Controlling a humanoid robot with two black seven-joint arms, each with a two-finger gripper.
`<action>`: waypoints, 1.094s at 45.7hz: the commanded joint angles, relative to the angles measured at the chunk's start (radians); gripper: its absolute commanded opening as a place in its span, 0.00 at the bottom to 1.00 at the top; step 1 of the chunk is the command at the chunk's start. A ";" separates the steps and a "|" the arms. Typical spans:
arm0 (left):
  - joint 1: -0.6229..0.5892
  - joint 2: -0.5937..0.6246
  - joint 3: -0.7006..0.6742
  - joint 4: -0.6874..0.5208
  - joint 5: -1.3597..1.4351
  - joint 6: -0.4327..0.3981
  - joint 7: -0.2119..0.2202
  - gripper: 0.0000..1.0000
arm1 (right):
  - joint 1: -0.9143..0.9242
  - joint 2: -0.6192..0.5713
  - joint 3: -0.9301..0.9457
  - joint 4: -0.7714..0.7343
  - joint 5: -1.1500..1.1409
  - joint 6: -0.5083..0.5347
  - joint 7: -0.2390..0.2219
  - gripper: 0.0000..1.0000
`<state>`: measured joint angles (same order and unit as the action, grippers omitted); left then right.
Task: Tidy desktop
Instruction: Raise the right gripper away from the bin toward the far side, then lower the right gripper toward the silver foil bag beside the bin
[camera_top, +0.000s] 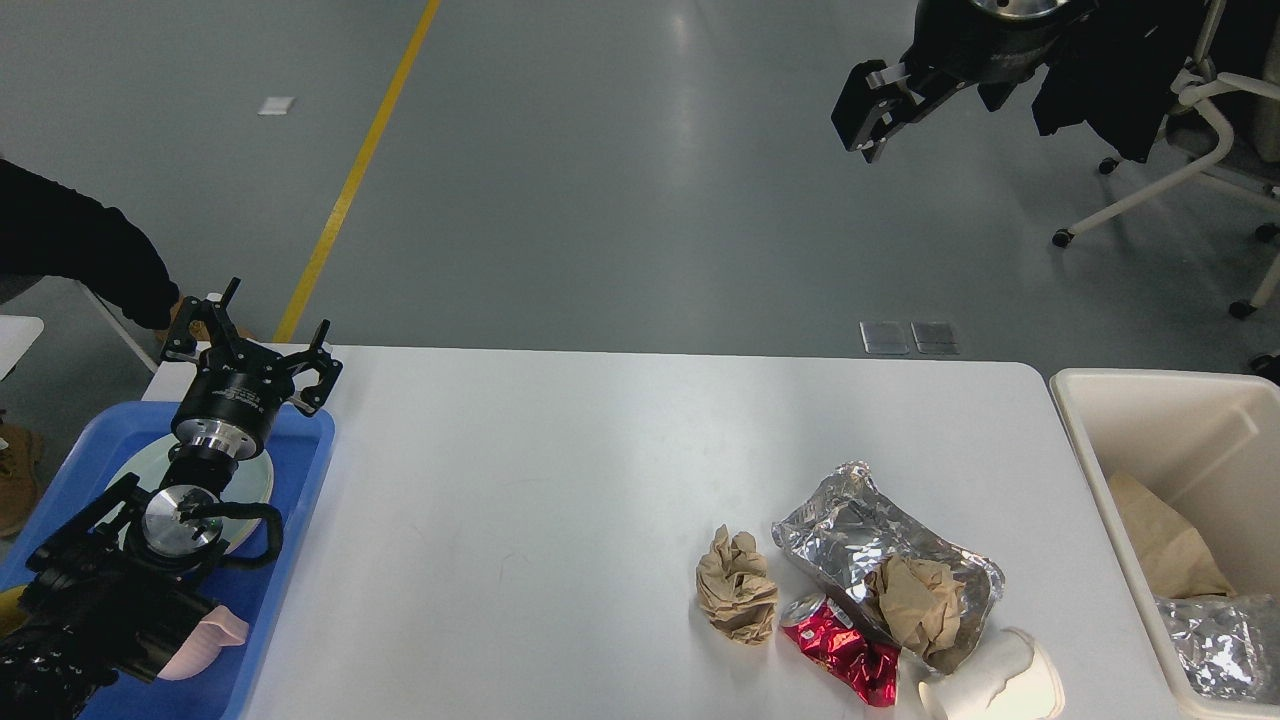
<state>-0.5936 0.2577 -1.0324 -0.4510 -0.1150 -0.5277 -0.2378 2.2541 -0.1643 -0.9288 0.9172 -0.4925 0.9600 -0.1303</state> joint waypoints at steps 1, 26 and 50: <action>0.000 0.000 0.000 0.000 0.000 0.000 0.000 0.96 | -0.027 -0.012 -0.004 -0.009 -0.004 0.000 -0.003 1.00; 0.001 0.000 0.000 0.000 0.000 0.000 0.000 0.96 | -0.088 -0.124 -0.223 -0.003 0.109 0.000 -0.012 1.00; 0.000 0.000 0.000 0.000 0.000 0.000 0.000 0.96 | -0.090 -0.126 -0.283 0.051 0.175 0.000 -0.009 1.00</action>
<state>-0.5936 0.2577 -1.0324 -0.4510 -0.1151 -0.5277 -0.2378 2.1644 -0.2899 -1.2016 0.9578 -0.3174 0.9599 -0.1406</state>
